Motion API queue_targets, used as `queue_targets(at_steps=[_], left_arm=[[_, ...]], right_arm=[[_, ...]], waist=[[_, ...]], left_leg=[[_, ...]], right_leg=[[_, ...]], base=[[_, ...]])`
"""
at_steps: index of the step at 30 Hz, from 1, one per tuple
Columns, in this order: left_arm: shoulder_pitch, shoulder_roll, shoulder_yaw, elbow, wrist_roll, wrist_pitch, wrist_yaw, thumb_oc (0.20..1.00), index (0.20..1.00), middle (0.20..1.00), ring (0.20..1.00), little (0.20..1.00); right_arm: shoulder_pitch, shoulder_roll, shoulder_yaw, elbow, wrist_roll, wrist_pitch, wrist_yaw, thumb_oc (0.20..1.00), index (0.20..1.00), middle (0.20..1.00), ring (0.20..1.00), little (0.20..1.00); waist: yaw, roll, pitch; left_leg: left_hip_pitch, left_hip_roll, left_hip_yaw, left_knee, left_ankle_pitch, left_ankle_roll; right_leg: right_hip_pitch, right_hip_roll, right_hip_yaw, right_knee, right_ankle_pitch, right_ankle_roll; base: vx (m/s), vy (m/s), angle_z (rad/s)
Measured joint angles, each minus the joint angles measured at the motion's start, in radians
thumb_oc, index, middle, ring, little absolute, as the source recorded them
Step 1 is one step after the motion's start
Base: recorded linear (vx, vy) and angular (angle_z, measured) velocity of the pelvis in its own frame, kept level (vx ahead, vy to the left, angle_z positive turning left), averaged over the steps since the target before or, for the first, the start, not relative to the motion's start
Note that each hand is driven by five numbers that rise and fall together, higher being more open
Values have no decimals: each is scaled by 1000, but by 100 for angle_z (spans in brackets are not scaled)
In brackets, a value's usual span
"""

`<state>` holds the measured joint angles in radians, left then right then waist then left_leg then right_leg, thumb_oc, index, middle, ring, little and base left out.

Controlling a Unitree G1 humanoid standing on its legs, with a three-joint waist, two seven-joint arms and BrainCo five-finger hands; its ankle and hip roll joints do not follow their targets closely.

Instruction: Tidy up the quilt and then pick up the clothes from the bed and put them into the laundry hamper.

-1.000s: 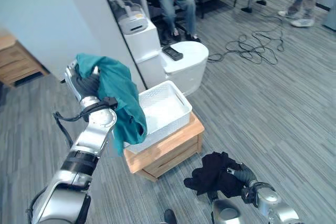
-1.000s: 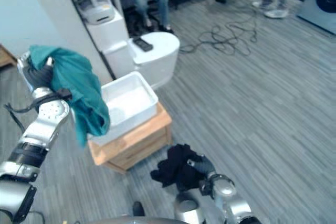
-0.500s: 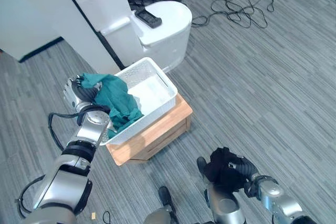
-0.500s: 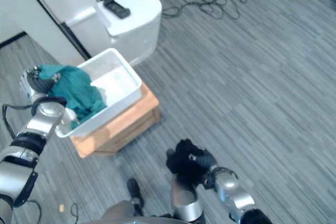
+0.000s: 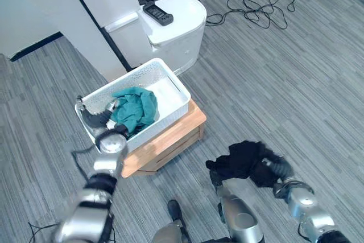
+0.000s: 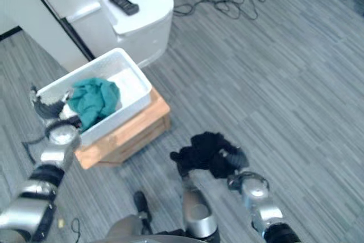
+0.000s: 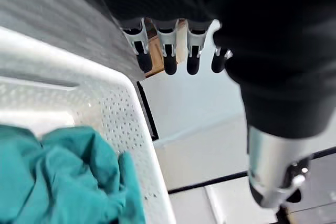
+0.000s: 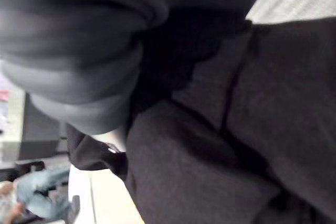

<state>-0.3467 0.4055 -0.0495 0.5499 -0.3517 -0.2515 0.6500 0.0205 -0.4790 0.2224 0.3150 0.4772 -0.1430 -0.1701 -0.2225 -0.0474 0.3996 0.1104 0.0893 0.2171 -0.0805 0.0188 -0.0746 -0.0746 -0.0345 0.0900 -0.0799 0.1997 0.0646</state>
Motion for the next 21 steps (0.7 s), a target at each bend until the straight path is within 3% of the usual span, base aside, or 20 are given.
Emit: queue_targets(at_steps=[1,3,6,10,13,18,21], left_arm=[[87,-64,9,-137,0,-5,-1,1000,1000,1000,1000,1000],[159,-98,-11,-221,-1,0,-22,1000,1000,1000,1000,1000],[227,-121,-22,-253,-15,25,-50,1000,1000,1000,1000,1000],[297,-132,-11,-255,-104,52,-77,1000,1000,1000,1000,1000],[343,-127,19,-227,-135,62,-106,1000,1000,1000,1000,1000],[390,-81,25,-135,-136,89,-173,1000,1000,1000,1000,1000],[417,-67,23,-90,-137,92,-197,1000,1000,1000,1000,1000]], right_arm=[[-1,-11,-44,-61,-16,-10,-7,200,200,200,200,200],[-33,-42,-69,-135,-48,-21,-8,200,200,200,200,200],[-162,-91,-61,-190,-86,-13,-16,200,200,200,200,200],[-335,-90,-45,-170,-86,30,-36,200,200,200,200,200],[-466,-89,-5,-133,-86,78,-41,200,200,200,200,200],[-683,-102,90,-28,-86,193,-24,200,200,200,200,200],[-754,-102,99,53,-86,230,-20,200,200,200,200,200]], waist=[[14,-1,0],[46,-3,-1],[106,-7,-3],[207,-11,-6],[277,-29,-5],[342,-96,-14],[382,-112,-20]], left_leg=[[4,1,-6,-3,-5,5],[5,-3,-13,0,-2,7],[-4,-3,-49,0,10,6],[-13,2,-99,1,24,3],[-21,3,-133,1,34,0],[-29,3,-173,14,38,-10],[-65,-6,-201,51,28,-9]], right_leg=[[10,-2,-3,0,-4,1],[9,1,-10,0,-4,0],[15,0,-35,0,-3,0],[30,-2,-84,-1,-4,0],[38,-5,-109,-1,-4,-1],[61,-15,-154,-1,-11,-5],[62,-31,-187,-1,-14,-3]], base=[[-31,58,10],[-48,46,14],[-42,-2,27],[-8,-67,36],[26,-56,27],[48,-8,28],[29,55,37]])
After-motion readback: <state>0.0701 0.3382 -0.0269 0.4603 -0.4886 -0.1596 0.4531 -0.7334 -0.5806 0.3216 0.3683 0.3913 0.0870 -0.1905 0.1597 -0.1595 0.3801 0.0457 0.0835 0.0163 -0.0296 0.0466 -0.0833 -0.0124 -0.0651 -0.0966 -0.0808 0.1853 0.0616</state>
